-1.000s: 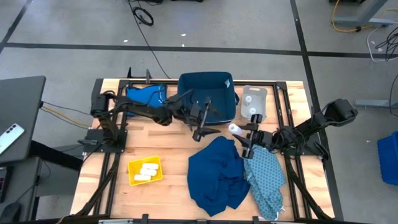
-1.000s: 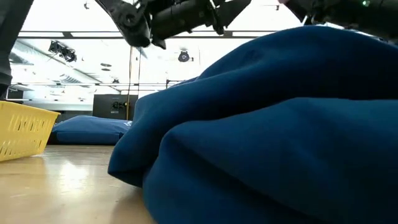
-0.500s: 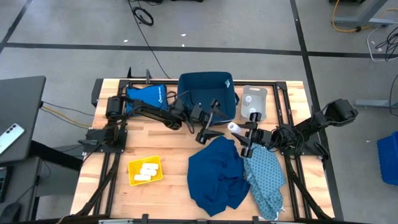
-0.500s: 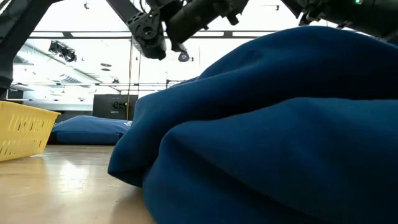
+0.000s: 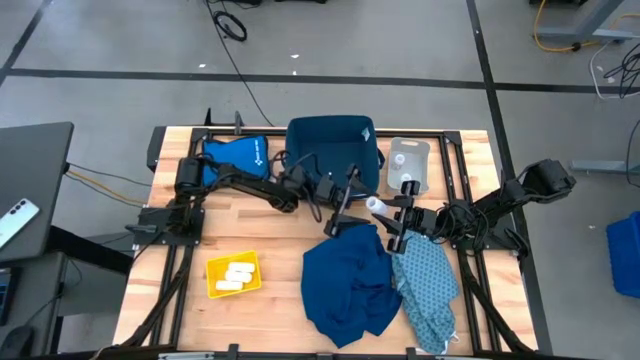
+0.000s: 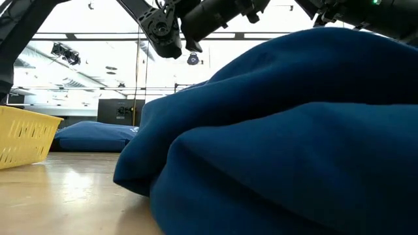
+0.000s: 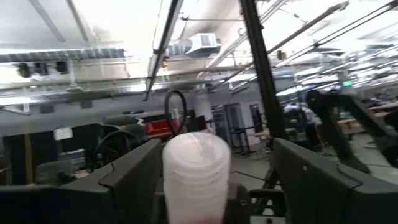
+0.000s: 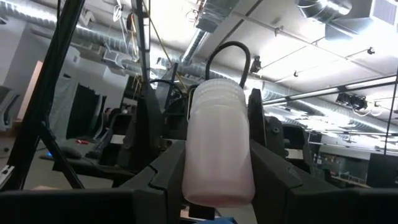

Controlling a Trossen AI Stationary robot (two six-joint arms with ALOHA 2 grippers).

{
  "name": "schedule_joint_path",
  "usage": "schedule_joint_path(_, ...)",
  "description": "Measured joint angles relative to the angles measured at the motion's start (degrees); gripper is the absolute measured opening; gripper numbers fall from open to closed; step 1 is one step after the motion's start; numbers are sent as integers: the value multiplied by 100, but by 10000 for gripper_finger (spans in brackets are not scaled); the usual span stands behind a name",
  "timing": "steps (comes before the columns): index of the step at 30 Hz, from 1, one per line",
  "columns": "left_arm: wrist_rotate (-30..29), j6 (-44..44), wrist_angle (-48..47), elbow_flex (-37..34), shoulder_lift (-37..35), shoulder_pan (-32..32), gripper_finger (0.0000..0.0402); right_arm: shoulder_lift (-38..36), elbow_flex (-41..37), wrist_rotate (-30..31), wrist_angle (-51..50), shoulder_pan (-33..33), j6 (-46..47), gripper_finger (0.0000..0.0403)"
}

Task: Pick & Place Medicine items
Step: Put the transparent pill bottle into the white bin

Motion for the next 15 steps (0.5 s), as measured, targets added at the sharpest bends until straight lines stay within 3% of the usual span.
schedule_joint_path(5,-306,150,3,0,0,-29,278,0,0,-7,-2,0,37,137)
schedule_joint_path(15,-488,260,-75,2,0,-44,177,2,-2,-79,48,-5,39,137)
